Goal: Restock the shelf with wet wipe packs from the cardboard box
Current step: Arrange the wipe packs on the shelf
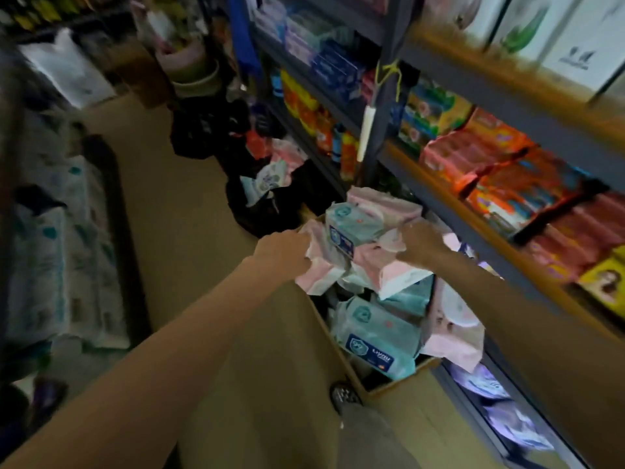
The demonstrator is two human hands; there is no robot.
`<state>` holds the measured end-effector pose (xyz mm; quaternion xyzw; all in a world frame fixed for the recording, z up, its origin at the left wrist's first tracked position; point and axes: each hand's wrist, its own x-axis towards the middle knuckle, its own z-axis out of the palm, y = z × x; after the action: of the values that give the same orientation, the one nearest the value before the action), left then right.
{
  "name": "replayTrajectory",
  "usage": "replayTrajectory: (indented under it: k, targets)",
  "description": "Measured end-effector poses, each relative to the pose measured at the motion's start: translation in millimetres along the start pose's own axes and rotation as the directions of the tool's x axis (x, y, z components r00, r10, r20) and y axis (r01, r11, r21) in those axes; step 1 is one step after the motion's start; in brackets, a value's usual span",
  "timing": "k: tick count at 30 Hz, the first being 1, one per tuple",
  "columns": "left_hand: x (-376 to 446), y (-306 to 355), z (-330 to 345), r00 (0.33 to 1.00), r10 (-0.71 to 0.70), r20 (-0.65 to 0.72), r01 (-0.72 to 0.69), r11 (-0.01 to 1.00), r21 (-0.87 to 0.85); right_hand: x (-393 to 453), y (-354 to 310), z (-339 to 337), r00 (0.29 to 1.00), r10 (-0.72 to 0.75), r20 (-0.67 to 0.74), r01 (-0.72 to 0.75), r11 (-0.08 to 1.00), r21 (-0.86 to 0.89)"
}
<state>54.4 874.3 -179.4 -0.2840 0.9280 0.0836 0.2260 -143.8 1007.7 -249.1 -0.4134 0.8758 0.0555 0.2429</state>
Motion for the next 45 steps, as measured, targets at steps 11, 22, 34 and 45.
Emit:
replayTrajectory:
  k: [11,22,34,45]
  targets:
    - [133,88,67,0.926,0.159,0.342,-0.021,0.927,-0.376,65,75,2,0.912,-0.267,0.311,0.384,0.823,-0.419]
    - [125,90,72,0.971,0.236,0.036,-0.222,0.947,-0.231,73,50,-9,0.841,-0.414,0.348,0.524,0.781,-0.34]
    - [-71,-123,-74,0.956,-0.042,-0.292,0.04,0.999,-0.013,-24,-197,-135,0.669,-0.743,0.005,0.695,0.623,-0.359]
    - [-509,-274,-103,0.037,-0.75,-0.66,0.134,0.658,-0.741,-323,-529,-218,-0.097,-0.749,-0.655,0.858,0.271,-0.437]
